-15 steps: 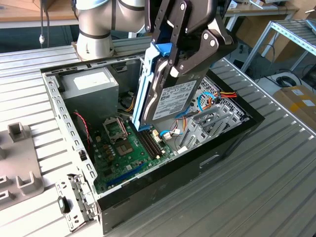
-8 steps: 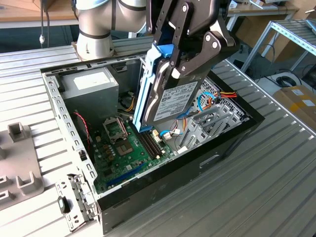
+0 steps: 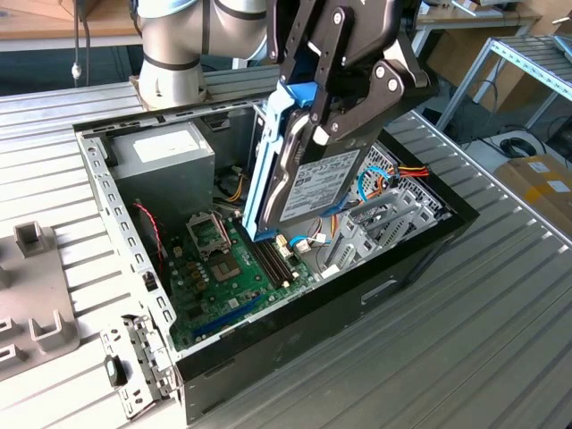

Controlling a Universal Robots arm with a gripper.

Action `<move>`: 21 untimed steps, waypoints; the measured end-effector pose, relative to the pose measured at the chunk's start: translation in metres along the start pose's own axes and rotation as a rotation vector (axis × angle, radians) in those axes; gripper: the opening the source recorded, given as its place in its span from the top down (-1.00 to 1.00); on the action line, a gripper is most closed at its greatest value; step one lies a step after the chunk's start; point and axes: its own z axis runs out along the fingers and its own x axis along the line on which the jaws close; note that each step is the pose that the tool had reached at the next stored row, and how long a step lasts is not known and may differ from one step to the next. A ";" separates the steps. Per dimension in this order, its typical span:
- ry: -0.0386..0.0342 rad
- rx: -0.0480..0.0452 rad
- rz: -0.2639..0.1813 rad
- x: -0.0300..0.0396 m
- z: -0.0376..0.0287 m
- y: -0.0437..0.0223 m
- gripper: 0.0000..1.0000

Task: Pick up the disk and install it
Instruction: 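Pick up the disk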

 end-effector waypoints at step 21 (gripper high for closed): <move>0.0000 0.0000 0.000 0.0086 0.0006 -0.0026 0.26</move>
